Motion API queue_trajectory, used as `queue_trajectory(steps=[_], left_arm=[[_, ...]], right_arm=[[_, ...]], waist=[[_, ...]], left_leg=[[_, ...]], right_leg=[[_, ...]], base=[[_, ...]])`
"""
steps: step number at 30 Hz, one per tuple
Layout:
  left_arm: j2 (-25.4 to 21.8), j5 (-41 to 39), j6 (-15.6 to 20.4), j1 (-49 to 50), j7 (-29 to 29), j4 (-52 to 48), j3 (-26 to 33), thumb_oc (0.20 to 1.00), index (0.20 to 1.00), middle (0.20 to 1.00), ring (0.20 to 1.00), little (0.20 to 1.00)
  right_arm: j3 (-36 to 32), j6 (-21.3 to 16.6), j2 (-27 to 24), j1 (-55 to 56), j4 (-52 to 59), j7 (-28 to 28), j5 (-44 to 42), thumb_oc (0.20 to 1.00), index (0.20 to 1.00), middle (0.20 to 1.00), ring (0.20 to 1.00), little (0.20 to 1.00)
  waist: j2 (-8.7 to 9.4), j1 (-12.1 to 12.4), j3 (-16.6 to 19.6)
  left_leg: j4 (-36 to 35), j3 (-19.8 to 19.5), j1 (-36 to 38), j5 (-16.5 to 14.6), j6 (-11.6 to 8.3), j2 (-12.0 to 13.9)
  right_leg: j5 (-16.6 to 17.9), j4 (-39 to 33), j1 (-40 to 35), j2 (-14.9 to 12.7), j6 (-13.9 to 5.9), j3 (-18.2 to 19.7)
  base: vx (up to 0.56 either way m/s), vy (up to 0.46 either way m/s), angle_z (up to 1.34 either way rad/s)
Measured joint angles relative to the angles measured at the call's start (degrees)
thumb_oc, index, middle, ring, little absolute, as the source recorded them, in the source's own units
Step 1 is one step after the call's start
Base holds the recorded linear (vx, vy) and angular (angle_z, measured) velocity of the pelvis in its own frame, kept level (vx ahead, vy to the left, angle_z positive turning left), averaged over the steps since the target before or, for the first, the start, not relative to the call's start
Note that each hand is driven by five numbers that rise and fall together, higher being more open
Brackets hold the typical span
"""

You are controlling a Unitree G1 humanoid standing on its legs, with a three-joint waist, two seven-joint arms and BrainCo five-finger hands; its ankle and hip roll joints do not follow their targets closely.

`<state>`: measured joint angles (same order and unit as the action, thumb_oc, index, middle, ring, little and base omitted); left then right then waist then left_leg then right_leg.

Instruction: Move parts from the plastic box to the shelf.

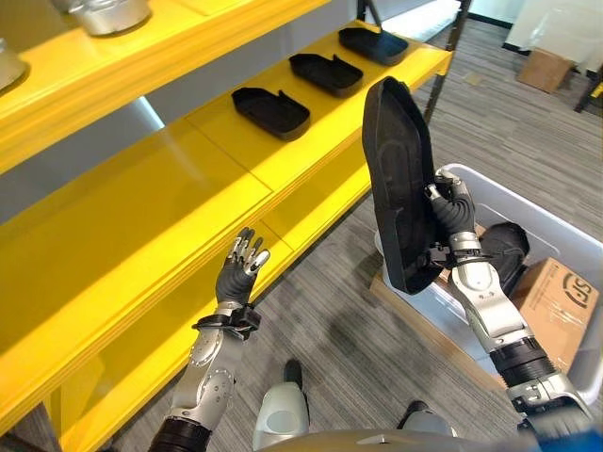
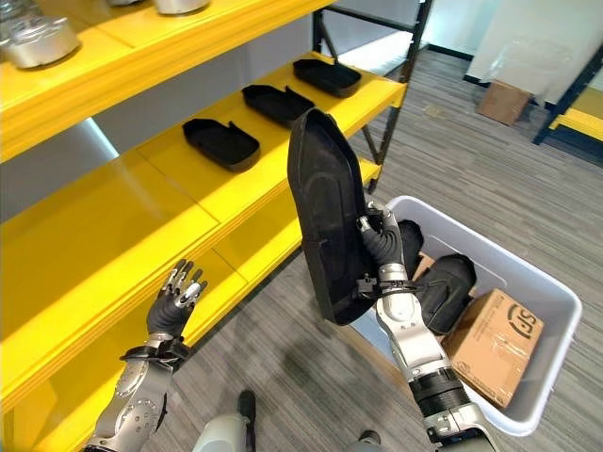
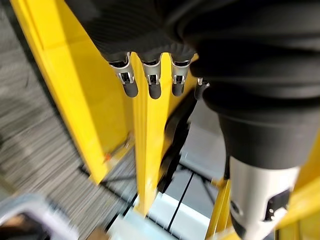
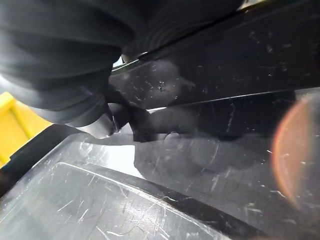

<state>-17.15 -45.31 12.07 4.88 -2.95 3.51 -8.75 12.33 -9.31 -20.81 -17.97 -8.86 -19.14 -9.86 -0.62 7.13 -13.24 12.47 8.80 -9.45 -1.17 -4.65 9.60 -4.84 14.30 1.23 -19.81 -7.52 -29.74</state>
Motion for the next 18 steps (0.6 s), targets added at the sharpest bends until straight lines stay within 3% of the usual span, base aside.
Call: queue_trajectory(steps=[5,7,8,9,10,11,12,13,14,15,16,18], left_arm=[[-0.7,2.2,0.2,0.0,-1.2,0.0,0.6,1.000,1.000,1.000,1.000,1.000],[-1.2,2.2,0.3,0.0,-1.6,0.1,0.7,1.000,1.000,1.000,1.000,1.000],[-1.3,2.3,0.3,-0.2,-2.0,0.2,0.6,1.000,1.000,1.000,1.000,1.000],[-1.3,2.4,0.5,-0.6,-2.3,0.6,0.8,1.000,1.000,1.000,1.000,1.000],[-1.0,3.0,0.6,-0.9,-2.4,1.1,1.2,1.000,1.000,1.000,1.000,1.000],[-1.6,4.3,0.9,-0.8,-2.5,1.4,1.6,1.000,1.000,1.000,1.000,1.000],[-1.2,4.5,1.2,-2.0,-2.8,3.0,1.7,1.000,1.000,1.000,1.000,1.000],[-1.3,5.0,1.2,-5.2,-4.0,5.9,1.1,1.000,1.000,1.000,1.000,1.000],[-1.0,5.6,1.2,-6.7,-4.5,6.1,0.9,1.000,1.000,1.000,1.000,1.000],[0.0,6.1,1.3,-7.5,-4.5,6.2,0.8,1.000,1.000,1.000,1.000,1.000],[0.9,6.2,1.4,-7.3,-4.5,6.2,0.8,1.000,1.000,1.000,1.000,1.000],[1.5,6.5,1.8,-5.8,-4.5,5.6,0.9,1.000,1.000,1.000,1.000,1.000]], right_arm=[[1.0,0.2,1.8,-1.9,-0.4,-0.1,0.0,0.200,0.200,0.200,0.200,0.200],[1.5,0.2,3.1,-2.2,-0.9,-0.1,0.0,0.200,0.200,0.200,0.200,0.200],[1.4,0.2,3.3,-2.2,-0.9,0.0,0.1,0.200,0.200,0.200,0.200,0.200],[1.7,0.3,3.5,-2.0,-1.0,-0.2,0.0,0.200,0.200,0.200,0.200,0.200],[1.8,0.4,3.9,-2.0,-1.0,-0.2,0.0,0.200,0.200,0.200,0.200,0.200],[3.3,0.5,4.0,-1.5,-0.9,-0.2,0.0,0.200,0.200,0.200,0.200,0.200],[3.9,0.5,3.8,-1.2,-0.9,0.0,0.1,0.200,0.200,0.200,0.200,0.200],[4.3,0.9,4.0,0.4,-1.0,0.4,0.0,0.200,0.200,0.200,0.200,0.200],[3.9,1.0,3.2,0.4,-1.0,0.9,0.0,0.200,0.200,0.200,0.200,0.200],[3.4,0.9,2.2,0.5,-1.0,0.9,0.0,0.200,0.200,0.200,0.200,0.200],[2.6,0.9,1.4,0.5,-1.0,0.9,0.0,0.200,0.200,0.200,0.200,0.200],[1.4,0.8,1.7,0.3,-1.0,0.9,-0.2,0.200,0.200,0.200,0.200,0.200]], waist=[[3.20,1.9,1.6],[4.60,1.8,2.0],[4.89,1.5,2.0],[5.22,1.1,2.1],[4.47,-0.1,2.1],[4.09,-0.8,2.6],[3.30,-2.1,2.1],[0.94,-3.8,0.7],[-0.19,-5.1,-0.3],[-0.10,-7.3,-0.4],[0.42,-7.5,-0.7],[0.67,-7.0,-0.7]], left_leg=[[5.9,-0.5,-3.6,-4.0,1.38,-1.9],[7.2,0.2,-3.8,-5.6,2.32,-3.6],[8.7,0.1,-4.5,-6.7,4.21,-4.7],[8.6,0.5,-4.6,-7.1,4.34,-6.2],[10.4,0.3,-5.1,-8.3,6.34,-7.2],[9.6,0.8,-5.1,-8.7,8.51,-9.9],[8.2,-2.0,-4.6,-7.8,9.93,-12.1],[-0.4,-6.0,-0.7,-2.7,10.99,-12.0],[-6.0,-9.2,2.0,0.0,9.47,-12.5],[-9.1,-11.2,3.9,1.0,7.10,-13.9],[-10.6,-10.8,6.4,0.9,7.19,-15.7],[-10.1,-12.6,8.3,-0.2,7.50,-18.1]], right_leg=[[0.5,-0.6,0.0,-1.7,-0.70,-0.9],[1.8,-0.3,-0.1,-3.4,-1.44,-0.9],[2.6,0.5,0.0,-4.6,-2.09,-0.4],[3.4,2.6,0.6,-6.5,-1.36,-0.2],[5.4,5.5,1.8,-8.2,-0.81,1.8],[11.7,7.8,4.7,-11.0,1.74,6.5],[13.9,11.7,7.5,-10.4,4.39,13.6],[2.8,15.6,12.0,1.4,3.63,25.7],[-1.2,10.7,15.6,9.7,3.93,26.1],[-0.5,1.7,16.3,13.8,3.80,26.7],[2.6,-4.2,17.3,14.6,4.19,26.8],[6.2,-7.5,18.0,14.6,3.70,27.4]], base=[[0.11,0.182,0.10],[0.12,0.314,0.08],[0.09,0.256,0.20],[0.14,0.368,0.37],[0.17,0.301,0.41],[0.23,0.326,0.49],[0.29,0.174,0.96],[0.29,-0.069,1.35],[0.26,-0.166,2.00],[0.21,-0.248,1.76],[0.13,-0.229,1.42],[0.11,-0.214,0.88]])
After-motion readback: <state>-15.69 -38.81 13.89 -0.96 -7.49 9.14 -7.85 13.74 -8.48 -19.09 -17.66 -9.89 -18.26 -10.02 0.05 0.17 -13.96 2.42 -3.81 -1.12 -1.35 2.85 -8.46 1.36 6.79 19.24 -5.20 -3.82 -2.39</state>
